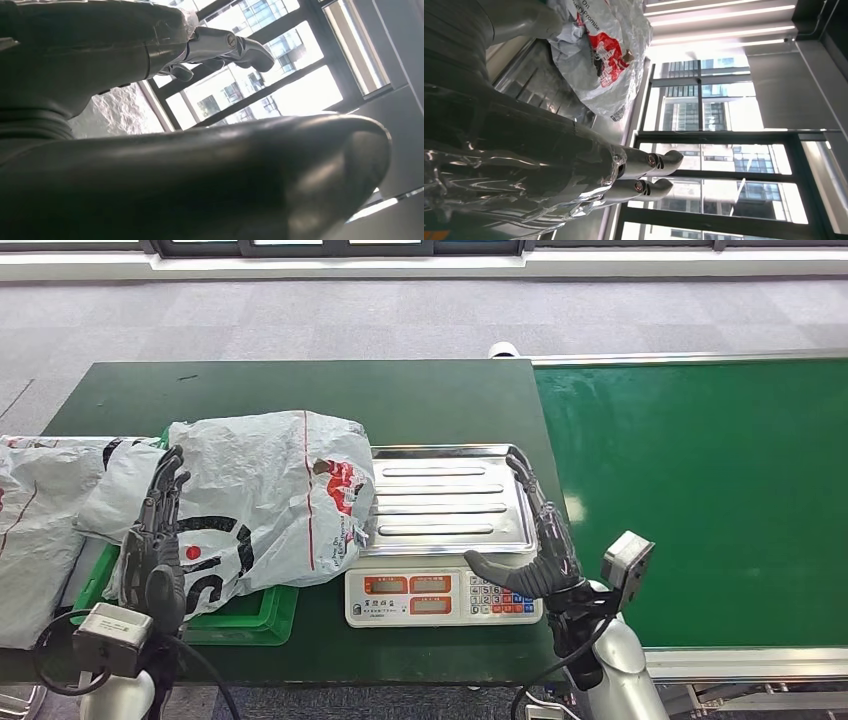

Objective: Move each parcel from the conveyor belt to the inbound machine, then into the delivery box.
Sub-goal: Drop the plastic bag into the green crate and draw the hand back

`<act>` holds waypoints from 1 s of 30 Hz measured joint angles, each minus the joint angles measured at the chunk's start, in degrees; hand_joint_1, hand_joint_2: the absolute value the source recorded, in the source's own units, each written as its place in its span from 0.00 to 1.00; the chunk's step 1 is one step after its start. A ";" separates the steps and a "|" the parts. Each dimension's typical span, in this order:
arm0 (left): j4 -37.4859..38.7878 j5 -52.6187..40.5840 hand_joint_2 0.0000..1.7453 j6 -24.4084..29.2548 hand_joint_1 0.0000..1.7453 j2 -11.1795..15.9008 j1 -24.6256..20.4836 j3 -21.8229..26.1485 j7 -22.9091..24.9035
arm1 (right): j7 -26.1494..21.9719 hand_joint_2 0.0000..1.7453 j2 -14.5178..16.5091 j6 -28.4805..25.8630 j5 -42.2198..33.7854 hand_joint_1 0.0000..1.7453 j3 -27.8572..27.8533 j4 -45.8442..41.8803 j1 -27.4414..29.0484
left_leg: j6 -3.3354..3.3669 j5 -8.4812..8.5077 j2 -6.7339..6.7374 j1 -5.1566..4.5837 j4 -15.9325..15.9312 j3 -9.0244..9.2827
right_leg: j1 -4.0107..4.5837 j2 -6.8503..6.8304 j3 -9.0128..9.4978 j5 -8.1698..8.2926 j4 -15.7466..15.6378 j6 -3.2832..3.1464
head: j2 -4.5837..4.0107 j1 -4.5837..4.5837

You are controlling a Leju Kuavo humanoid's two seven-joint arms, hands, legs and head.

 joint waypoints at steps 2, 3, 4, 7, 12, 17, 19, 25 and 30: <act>0.03 2.59 0.25 -1.43 0.00 -0.05 0.12 -0.01 -1.44 | -0.12 1.00 -0.01 0.22 0.02 0.00 -0.02 0.27 0.03 | 0.00 0.00 0.00 0.00 0.00 0.00 | 0.00 0.00 0.00 0.00 0.00 0.00 | 0.00 0.00; -0.12 4.34 0.50 -2.39 0.00 -0.12 0.24 -0.02 -2.33 | -0.17 1.00 -0.02 0.36 -0.01 0.00 -0.02 0.38 0.03 | 0.00 0.00 0.00 0.00 0.00 0.00 | 0.00 0.00 0.00 0.00 0.00 0.00 | 0.00 0.00; -0.37 6.19 0.75 -3.38 0.00 -0.21 0.39 -0.02 -3.24 | -0.21 1.00 -0.02 0.52 -0.06 0.00 -0.03 0.45 0.04 | 0.00 0.00 0.00 0.00 0.00 0.00 | 0.00 0.00 0.00 0.00 0.00 0.00 | 0.00 0.00; -2.04 11.44 1.00 -6.60 0.00 -0.83 1.15 -0.39 -6.00 | -0.48 1.00 -0.02 1.26 -0.27 0.00 -0.03 0.34 0.17 | 0.00 0.00 0.00 0.00 0.00 0.00 | 0.00 0.00 0.00 0.00 0.00 0.00 | 0.00 0.00; -5.72 14.44 1.00 -9.14 0.00 -2.33 3.29 -2.90 -7.69 | -0.92 1.00 -0.02 2.09 -0.88 0.00 -0.02 -1.54 1.28 | 0.02 -0.02 -0.02 -0.01 0.00 -0.01 | -0.01 -0.01 0.01 -0.01 0.00 0.02 | 0.01 0.00; -7.30 14.44 1.00 -9.28 0.00 -2.92 4.23 -4.19 -7.87 | -0.93 1.00 -0.02 2.15 -1.01 0.00 -0.02 -2.72 1.87 | 0.03 -0.04 -0.01 -0.01 0.00 0.00 | -0.01 -0.01 0.01 -0.02 -0.01 0.03 | 0.00 0.00; -7.56 14.49 1.00 -9.33 0.00 -3.05 4.34 -4.33 -7.97 | -0.99 1.00 -0.02 2.15 -1.13 0.00 -0.02 -3.00 1.96 | 0.02 -0.03 -0.01 -0.01 0.00 0.02 | -0.01 -0.01 0.02 -0.02 -0.01 0.03 | 0.00 0.00; -7.34 20.44 1.00 -10.73 0.00 -4.02 5.05 -7.70 -5.12 | -1.84 0.00 0.16 1.09 -1.44 0.00 0.13 -5.59 3.88 | 0.01 -0.02 -0.02 -0.01 0.00 0.02 | -0.01 -0.02 0.03 -0.02 -0.01 0.03 | 0.01 0.00; -4.67 22.22 1.00 -8.34 0.00 -4.30 4.94 -13.34 -3.10 | -3.08 1.00 0.64 -1.74 0.95 0.00 2.30 -8.62 6.04 | 0.04 -0.07 -0.02 -0.01 0.00 0.01 | -0.01 -0.01 0.02 -0.03 -0.02 0.04 | 0.00 0.00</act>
